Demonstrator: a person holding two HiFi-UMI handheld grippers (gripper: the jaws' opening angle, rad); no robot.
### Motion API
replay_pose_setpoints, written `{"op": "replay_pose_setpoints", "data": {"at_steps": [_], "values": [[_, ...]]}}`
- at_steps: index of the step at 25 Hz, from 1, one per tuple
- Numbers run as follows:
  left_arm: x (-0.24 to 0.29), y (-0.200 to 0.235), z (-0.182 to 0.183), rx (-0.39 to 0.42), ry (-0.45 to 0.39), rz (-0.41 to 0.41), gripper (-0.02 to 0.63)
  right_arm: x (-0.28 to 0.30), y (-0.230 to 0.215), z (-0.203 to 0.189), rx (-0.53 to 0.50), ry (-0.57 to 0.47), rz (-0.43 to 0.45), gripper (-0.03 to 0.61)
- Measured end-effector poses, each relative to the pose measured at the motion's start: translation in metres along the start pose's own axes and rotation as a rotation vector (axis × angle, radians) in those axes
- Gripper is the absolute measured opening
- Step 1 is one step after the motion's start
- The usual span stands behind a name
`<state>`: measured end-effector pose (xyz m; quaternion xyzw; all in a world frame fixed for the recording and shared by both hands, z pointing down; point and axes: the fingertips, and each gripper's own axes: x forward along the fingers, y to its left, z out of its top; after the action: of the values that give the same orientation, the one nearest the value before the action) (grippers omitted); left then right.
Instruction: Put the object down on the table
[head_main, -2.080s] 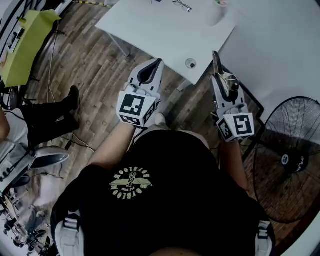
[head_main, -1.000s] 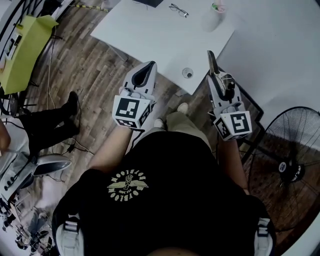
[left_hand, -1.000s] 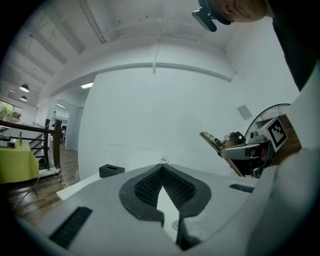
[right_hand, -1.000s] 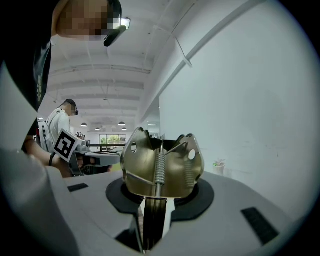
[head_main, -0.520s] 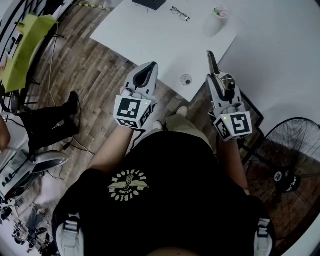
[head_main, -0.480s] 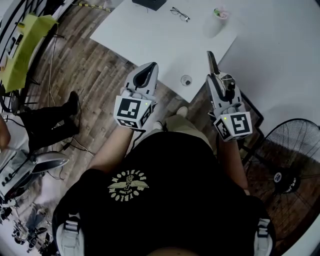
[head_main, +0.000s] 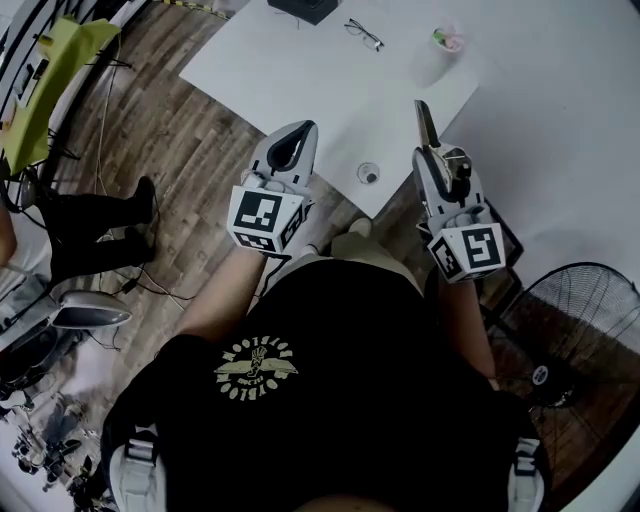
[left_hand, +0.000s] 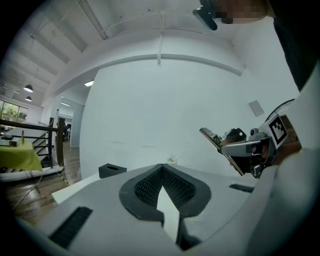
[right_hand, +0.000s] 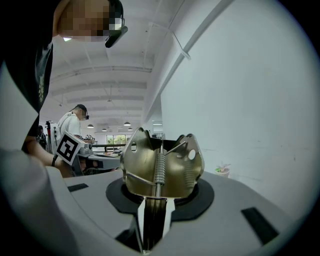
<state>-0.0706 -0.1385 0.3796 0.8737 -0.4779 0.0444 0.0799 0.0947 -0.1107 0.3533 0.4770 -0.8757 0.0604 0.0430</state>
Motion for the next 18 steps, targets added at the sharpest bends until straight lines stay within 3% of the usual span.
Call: {"op": "replay_pose_setpoints", "data": {"at_steps": [12,18], "values": [[0.046,-0.010,0.022,0.023,-0.026,0.071,0.006,0.024,-0.050,0.019,-0.017,-0.040,0.101,0.109],[0.055,-0.012,0.014,-0.001,-0.012,0.134,0.006,0.027,-0.073,0.019,-0.007,-0.050,0.137,0.109]]}}
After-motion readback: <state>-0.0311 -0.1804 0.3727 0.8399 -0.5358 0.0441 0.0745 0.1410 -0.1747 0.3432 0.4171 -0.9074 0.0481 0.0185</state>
